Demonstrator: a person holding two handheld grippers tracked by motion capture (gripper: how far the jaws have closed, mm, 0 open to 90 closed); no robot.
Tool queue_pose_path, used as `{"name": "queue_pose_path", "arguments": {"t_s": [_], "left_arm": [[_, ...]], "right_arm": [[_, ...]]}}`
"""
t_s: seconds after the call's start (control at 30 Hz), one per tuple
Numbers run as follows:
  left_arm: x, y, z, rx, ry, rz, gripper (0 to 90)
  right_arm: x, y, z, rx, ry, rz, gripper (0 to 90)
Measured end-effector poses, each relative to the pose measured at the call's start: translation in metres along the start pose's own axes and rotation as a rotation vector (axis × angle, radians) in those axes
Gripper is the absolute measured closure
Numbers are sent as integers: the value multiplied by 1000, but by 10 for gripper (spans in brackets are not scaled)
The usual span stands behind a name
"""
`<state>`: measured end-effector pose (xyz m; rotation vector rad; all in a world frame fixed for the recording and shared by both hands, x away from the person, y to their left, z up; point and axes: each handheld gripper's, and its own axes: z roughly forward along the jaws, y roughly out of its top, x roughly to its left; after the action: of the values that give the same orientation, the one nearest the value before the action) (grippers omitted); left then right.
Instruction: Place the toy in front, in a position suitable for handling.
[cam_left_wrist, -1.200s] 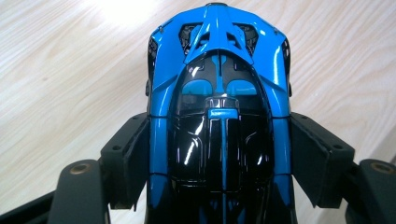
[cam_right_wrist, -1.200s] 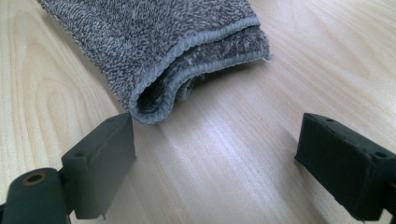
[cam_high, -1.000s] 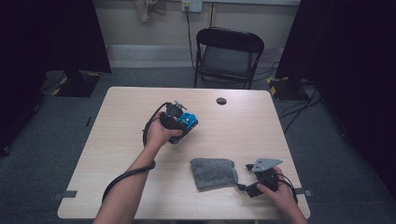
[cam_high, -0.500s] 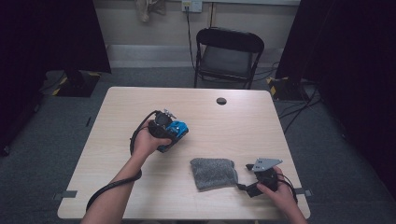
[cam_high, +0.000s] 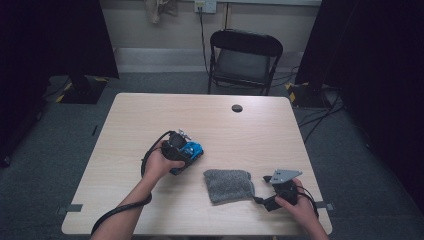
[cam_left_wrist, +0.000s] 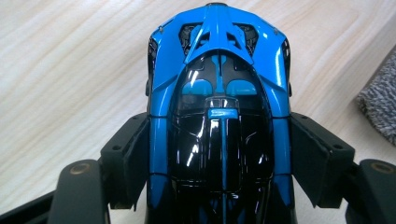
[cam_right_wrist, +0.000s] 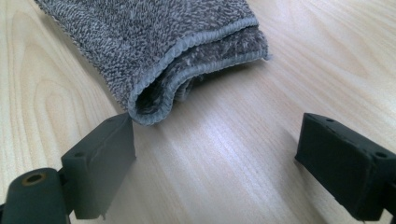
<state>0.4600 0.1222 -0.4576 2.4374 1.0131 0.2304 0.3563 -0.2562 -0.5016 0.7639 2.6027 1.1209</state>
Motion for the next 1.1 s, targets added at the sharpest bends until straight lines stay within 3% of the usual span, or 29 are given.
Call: {"name": "queue_pose_path", "arguments": {"t_s": [0.47, 1.1], "left_arm": [[-16, 2, 13, -11, -20, 15, 282], [-20, -2, 19, -23, 1, 38, 278]], "right_arm": [[0, 0, 0, 0, 0, 0, 109], [0, 0, 0, 0, 0, 0, 109]]}}
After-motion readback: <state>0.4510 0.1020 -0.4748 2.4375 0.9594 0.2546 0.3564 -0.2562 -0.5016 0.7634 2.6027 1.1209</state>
